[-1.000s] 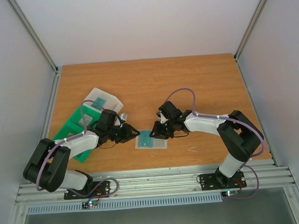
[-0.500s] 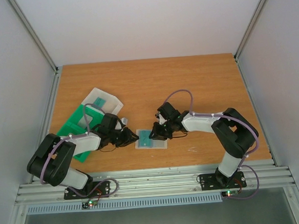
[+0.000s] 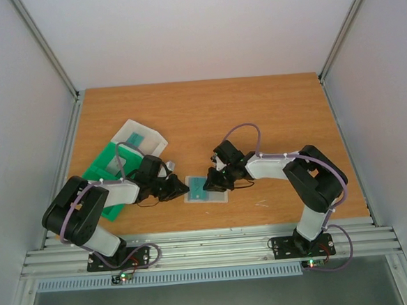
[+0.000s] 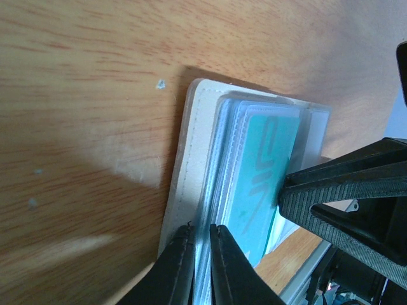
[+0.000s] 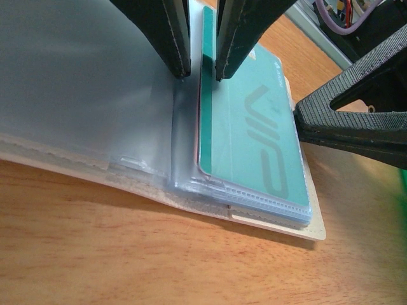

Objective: Take the credit cards out of the card holder

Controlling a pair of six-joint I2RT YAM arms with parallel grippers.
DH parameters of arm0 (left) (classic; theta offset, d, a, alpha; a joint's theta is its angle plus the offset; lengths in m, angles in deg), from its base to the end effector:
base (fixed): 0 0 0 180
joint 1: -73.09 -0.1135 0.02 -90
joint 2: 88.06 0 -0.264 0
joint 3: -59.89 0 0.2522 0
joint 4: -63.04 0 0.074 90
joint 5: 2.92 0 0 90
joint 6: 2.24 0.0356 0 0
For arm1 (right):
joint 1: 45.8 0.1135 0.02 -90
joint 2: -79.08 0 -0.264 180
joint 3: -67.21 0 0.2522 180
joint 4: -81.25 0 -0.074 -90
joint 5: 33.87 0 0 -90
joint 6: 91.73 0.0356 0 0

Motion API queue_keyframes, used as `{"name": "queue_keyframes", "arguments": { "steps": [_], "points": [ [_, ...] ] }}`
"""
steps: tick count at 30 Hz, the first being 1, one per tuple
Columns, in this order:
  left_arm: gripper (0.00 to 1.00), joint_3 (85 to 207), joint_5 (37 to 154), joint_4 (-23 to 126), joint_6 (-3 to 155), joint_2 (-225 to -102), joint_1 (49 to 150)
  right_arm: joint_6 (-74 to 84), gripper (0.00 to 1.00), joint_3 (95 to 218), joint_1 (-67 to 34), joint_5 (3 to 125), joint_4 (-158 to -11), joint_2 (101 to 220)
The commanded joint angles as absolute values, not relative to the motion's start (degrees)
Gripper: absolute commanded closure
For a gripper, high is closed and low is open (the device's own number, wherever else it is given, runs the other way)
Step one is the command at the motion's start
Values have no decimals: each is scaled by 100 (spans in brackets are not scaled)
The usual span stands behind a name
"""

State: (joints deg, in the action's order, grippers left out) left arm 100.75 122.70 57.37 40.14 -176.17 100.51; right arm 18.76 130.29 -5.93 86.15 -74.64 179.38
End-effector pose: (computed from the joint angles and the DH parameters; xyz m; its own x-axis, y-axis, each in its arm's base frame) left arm 0.2075 -0.1310 0.1100 -0.9841 -0.1659 -0.0632 -0.0607 0.6488 -0.7586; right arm 0.2329 0.2177 0.1287 -0.8896 -0.3481 -0.2958 -0.4568 0.6752 0.5791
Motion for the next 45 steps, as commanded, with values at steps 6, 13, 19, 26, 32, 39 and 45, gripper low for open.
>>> {"name": "queue_keyframes", "arguments": {
  "steps": [6, 13, 19, 26, 32, 39, 45],
  "points": [
    [92, 10029, 12165, 5771, 4170, -17775, 10077, 1815, 89, 12880, -550, 8524, -7637, 18007],
    [94, 10020, 12071, 5630, 4238, -17789, 10077, 1762, 92, 12848, -548, 8386, -7579, 17933],
    [94, 10025, 12028, 5595, 4258, -17836, 10077, 1728, 94, 12836, -551, 8275, -7536, 17919],
    [94, 10035, 12017, 5560, 4262, -17844, 10077, 1664, 96, 12862, -551, 7978, -7304, 17778],
    [94, 10029, 12005, 5544, 4260, -17840, 10076, 1679, 96, 12813, -547, 7792, -7173, 17431],
    [94, 10009, 12005, 5516, 4203, -17743, 10077, 1828, 92, 12689, -548, 8183, -7582, 17321],
    [92, 9976, 12021, 5375, 4010, -17241, 10095, 1919, 90, 12649, -551, 8339, -7839, 17493]
  ]
}}
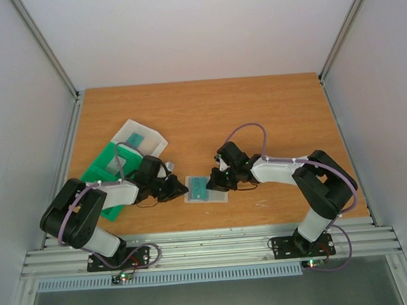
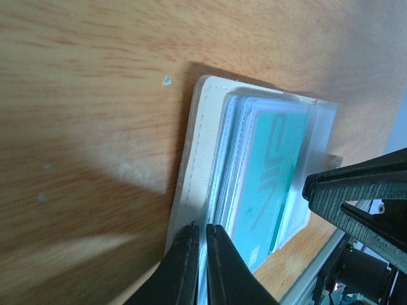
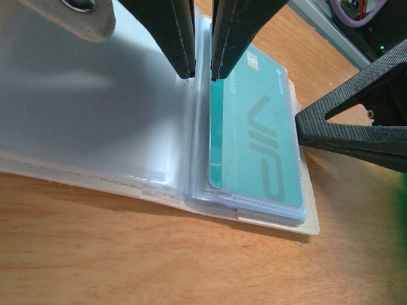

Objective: Take the credit cards out of the card holder

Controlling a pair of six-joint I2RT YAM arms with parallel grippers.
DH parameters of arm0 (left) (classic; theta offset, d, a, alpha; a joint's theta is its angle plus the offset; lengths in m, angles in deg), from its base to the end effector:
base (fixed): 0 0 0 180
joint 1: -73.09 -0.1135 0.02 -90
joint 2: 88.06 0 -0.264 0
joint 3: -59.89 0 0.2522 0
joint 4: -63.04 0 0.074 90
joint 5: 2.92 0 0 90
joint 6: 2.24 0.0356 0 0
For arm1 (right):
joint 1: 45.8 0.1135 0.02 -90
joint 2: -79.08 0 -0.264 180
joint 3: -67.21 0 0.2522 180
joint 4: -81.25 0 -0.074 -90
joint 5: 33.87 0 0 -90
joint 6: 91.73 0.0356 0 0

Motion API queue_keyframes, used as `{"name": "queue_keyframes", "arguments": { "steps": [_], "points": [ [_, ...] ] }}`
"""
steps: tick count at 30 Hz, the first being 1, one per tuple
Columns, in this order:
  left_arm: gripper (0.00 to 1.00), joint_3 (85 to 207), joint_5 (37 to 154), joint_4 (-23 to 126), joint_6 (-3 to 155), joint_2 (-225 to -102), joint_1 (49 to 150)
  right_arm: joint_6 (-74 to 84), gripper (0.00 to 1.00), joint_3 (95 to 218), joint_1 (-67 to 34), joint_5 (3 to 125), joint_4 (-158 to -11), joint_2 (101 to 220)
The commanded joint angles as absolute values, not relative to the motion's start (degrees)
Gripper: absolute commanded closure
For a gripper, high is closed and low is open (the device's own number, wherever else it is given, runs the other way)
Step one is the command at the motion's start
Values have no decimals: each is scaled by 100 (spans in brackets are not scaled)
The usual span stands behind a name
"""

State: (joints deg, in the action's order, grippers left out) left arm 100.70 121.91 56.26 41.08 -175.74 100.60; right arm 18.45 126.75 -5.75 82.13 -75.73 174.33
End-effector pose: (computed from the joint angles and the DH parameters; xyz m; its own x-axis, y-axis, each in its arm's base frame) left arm 0.2061 -0.1302 0.1101 -0.9844 -0.1607 -0.0720 -0.0536 0.6629 -0.7468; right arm 0.2226 0.2075 0.1386 -0.8737 -0.3294 -0.3580 -0.4806 0.6981 0.5308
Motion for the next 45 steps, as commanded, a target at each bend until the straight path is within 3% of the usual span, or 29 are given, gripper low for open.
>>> {"name": "queue_keyframes", "arguments": {
  "steps": [1, 12, 31, 45],
  "points": [
    [90, 9982, 12028, 5343, 3992, -17155, 10095, 1921, 89, 12661, -551, 8345, -7839, 17543],
    [82, 10183, 12100, 5190, 4083, -16870, 10104, 1953, 89, 12698, -552, 8412, -7862, 17831],
    [86, 10122, 11939, 5473, 4208, -17488, 10183, 1882, 97, 12648, -555, 8220, -7771, 17692],
    [89, 10021, 11826, 5273, 4203, -17385, 10183, 2107, 87, 12644, -548, 8776, -8294, 17757]
  ]
}}
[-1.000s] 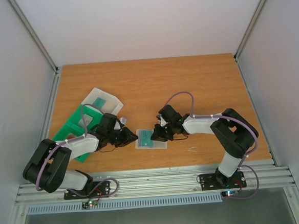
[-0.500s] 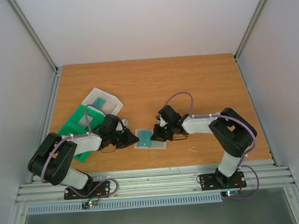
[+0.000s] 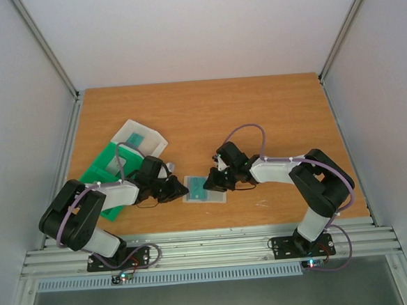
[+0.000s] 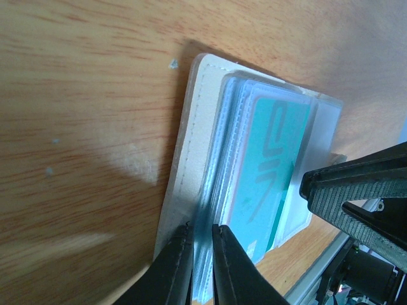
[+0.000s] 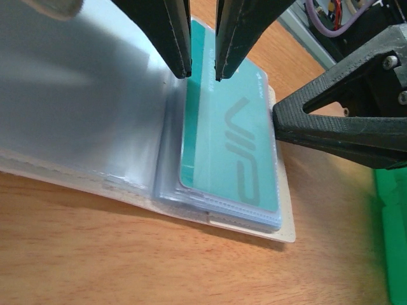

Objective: Take the credit cards out of the card holder

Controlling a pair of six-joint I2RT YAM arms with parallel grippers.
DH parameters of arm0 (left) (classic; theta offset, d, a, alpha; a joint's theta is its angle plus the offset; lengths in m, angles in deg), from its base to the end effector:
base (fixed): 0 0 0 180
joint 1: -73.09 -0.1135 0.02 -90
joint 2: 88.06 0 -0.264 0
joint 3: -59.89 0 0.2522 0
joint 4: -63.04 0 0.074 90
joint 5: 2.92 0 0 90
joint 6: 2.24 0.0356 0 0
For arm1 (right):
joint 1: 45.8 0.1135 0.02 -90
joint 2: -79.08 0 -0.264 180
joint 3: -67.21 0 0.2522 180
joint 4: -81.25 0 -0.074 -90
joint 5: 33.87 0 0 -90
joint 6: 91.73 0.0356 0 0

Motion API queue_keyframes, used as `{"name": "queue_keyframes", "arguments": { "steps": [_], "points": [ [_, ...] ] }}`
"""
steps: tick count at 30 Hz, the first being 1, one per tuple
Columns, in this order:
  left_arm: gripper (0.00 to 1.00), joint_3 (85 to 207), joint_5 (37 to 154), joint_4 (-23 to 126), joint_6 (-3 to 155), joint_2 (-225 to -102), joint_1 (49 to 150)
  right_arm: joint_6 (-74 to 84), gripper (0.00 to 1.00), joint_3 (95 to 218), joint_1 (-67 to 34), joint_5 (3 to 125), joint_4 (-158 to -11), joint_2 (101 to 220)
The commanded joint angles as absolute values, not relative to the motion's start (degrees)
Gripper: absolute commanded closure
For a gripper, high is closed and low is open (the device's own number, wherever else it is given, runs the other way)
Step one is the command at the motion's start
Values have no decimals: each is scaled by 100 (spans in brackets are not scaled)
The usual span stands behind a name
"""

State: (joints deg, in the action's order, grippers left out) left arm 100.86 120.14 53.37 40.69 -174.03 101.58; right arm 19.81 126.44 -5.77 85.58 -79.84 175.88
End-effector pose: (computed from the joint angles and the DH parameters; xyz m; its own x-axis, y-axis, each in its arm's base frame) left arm 0.2015 -0.1315 0.1138 -0.9841 -0.1641 -0.0680 -0.0639 0.6842 -0.7265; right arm 0.2255 0.2122 0.1343 -0.8757 -0.3181 -0.3632 -0.4800 0.6546 0.5840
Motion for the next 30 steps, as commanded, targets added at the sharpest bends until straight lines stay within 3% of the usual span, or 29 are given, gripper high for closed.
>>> {"name": "queue_keyframes", "arguments": {
  "steps": [1, 12, 20, 30],
  "points": [
    [89, 10020, 11828, 5262, 4205, -17392, 10183, 2136, 87, 12649, -552, 8811, -8326, 17809],
    [89, 9911, 11757, 5253, 4197, -17361, 10183, 2079, 87, 12695, -547, 8690, -8246, 18136],
    [89, 9867, 11678, 5245, 4178, -17390, 10183, 2068, 99, 12493, -555, 8520, -8341, 17943],
    [88, 9856, 11629, 5153, 4219, -17400, 10183, 2039, 99, 12337, -604, 8362, -8297, 17678]
  ]
}}
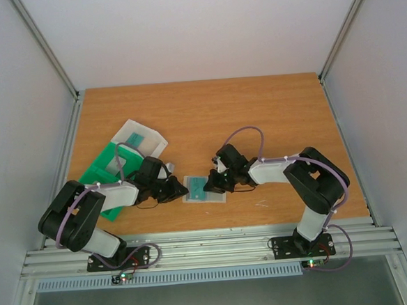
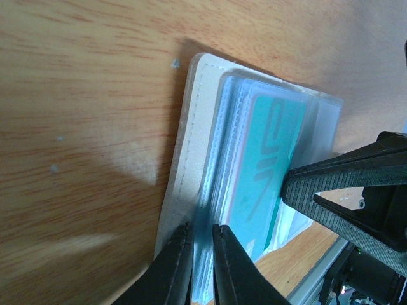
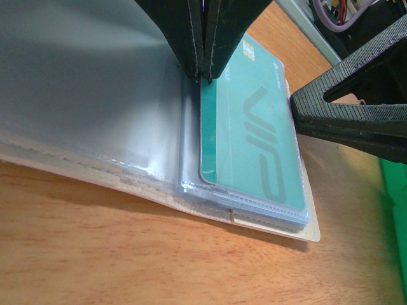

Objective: Take the credit cards out of the card holder

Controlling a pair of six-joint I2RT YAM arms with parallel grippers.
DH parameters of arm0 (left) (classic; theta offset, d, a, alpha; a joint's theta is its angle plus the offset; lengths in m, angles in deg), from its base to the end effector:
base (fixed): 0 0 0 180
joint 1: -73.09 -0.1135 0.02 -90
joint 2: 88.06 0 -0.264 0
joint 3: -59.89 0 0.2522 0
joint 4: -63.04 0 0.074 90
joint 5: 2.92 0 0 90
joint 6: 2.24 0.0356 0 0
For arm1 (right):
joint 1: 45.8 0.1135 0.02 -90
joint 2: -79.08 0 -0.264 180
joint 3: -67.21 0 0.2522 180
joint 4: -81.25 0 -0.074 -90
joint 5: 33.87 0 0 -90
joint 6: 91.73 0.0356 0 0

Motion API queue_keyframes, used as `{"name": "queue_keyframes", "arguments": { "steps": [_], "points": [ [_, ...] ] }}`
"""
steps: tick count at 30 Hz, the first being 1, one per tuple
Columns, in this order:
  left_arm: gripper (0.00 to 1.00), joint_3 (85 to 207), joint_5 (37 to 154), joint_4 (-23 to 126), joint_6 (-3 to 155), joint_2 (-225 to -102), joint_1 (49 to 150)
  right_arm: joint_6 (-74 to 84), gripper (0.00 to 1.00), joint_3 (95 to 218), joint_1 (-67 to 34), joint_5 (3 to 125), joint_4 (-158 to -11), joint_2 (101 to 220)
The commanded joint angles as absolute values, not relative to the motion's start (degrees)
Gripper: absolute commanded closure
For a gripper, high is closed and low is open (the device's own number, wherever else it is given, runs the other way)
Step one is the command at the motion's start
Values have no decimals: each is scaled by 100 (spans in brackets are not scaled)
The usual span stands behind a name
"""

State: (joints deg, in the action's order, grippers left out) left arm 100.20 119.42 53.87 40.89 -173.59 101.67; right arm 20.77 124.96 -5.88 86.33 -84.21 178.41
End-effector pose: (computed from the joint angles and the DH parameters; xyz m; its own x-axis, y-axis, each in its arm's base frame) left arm 0.1996 -0.1304 0.1131 -0.9827 -0.1668 -0.0807 -0.0577 0.6892 -0.7223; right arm 0.2262 0.2126 0.1197 -0.8828 -0.3074 -0.3552 -0.4674 0.6500 0.5992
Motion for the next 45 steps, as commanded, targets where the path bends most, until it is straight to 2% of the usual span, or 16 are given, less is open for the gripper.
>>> {"name": "queue_keyframes", "arguments": {
  "steps": [1, 12, 17, 19, 30, 34, 45],
  "points": [
    [88, 9856, 11627, 5128, 4226, -17398, 10183, 2041, 99, 12317, -619, 8337, -8295, 17646],
    [88, 9756, 11618, 5165, 4197, -17307, 10183, 2079, 99, 12035, -701, 8416, -8479, 17386],
    [88, 9761, 11633, 5164, 4193, -17294, 10182, 2252, 85, 12000, -704, 8608, -8968, 17546],
    [88, 9765, 11643, 5165, 4202, -17293, 10183, 2276, 84, 11985, -711, 8611, -9050, 17602],
    [88, 9706, 11658, 5277, 4171, -17313, 10183, 2370, 91, 11811, -834, 8628, -9308, 17613],
    [87, 9695, 11683, 5307, 4170, -17320, 10183, 2431, 99, 11645, -887, 8656, -9544, 17491],
    [85, 9610, 11770, 5604, 3923, -17243, 10183, 2431, 99, 11449, -925, 8626, -9501, 17051]
  ]
}}
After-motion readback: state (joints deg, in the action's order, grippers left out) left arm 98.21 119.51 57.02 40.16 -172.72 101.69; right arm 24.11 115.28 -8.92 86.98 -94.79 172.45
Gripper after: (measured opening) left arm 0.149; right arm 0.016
